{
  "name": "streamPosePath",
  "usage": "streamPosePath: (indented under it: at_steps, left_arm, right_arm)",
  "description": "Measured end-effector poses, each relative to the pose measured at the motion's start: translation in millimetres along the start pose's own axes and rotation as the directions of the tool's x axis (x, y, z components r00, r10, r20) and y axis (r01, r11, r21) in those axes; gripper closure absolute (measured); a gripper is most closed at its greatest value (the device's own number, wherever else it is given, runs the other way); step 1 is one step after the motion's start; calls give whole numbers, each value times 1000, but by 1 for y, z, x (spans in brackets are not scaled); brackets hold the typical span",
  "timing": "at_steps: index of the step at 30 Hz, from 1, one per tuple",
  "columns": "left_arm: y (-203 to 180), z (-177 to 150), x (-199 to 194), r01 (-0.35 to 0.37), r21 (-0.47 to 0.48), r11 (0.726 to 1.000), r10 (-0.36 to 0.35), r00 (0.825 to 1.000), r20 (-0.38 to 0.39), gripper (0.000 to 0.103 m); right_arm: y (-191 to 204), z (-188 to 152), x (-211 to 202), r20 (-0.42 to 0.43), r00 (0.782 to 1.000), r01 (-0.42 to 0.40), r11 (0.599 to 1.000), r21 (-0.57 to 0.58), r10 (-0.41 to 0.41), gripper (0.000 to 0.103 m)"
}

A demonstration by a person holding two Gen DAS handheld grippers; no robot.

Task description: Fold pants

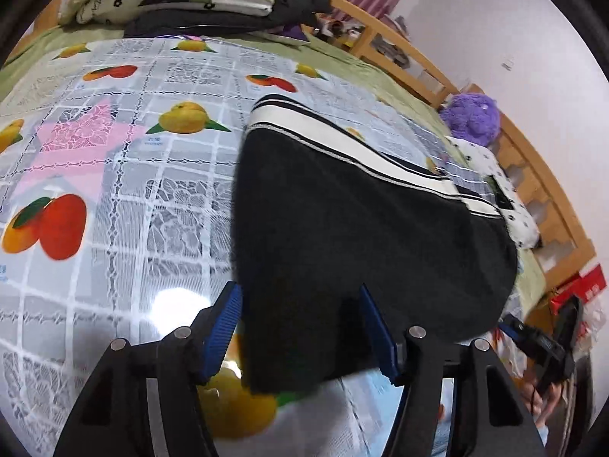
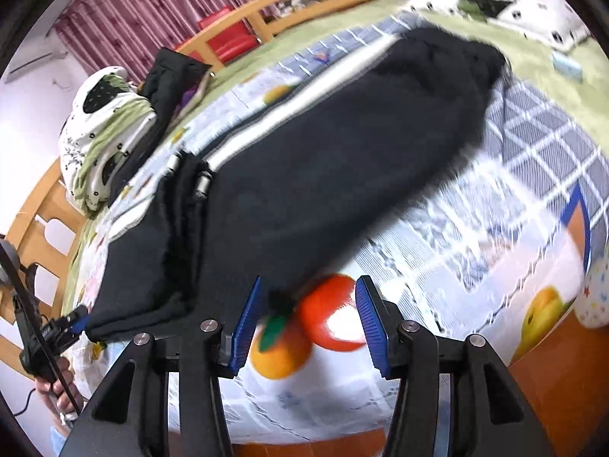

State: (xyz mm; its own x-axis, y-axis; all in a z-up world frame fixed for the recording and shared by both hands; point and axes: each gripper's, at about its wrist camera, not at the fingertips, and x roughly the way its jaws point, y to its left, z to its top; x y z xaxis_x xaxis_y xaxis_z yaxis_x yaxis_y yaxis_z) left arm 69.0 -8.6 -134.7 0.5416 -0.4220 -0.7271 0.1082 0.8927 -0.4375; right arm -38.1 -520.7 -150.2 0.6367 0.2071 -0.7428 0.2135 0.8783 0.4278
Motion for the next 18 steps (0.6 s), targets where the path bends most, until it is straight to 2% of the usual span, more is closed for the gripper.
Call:
streamPosePath:
  at_steps: [2, 7, 9, 10, 12, 14, 16, 18]
  left_arm:
    - [3, 3, 10, 4, -21, 1000, -4, 1000, -11, 47]
    - [14, 13, 25, 51, -95, 994, -51, 999, -2, 53]
    - [16, 20, 30, 54, -126, 991, -55, 998, -8, 61]
    - [17, 23, 32, 45, -135, 990, -47, 999, -12, 65]
    - [20, 27, 36, 37, -170, 985, -41, 999, -22, 80]
    - [21, 31, 32, 66, -199, 978, -69, 998, -5, 88]
    - [17, 36, 17, 70, -173, 982, -66, 997, 29, 90]
    - [13, 40, -6, 82, -122, 989, -74, 995, 73, 90]
  right_arm:
    - [-4, 0, 3, 21, 999, -31, 999, 20, 31, 52]
    - [-1, 10, 28, 31, 984, -175, 980, 92, 173, 52]
    - [3, 15, 38, 35, 980, -200, 973, 117, 197, 54]
    - [6, 18, 44, 38, 979, -204, 970, 130, 201, 60]
    - [13, 20, 54, 16, 984, -179, 972, 152, 178, 89]
    - [22, 20, 55, 24, 990, -143, 977, 161, 141, 90]
    - [37, 20, 46, 45, 996, -89, 987, 133, 84, 91]
    - [53, 21, 33, 69, 996, -69, 992, 106, 62, 92]
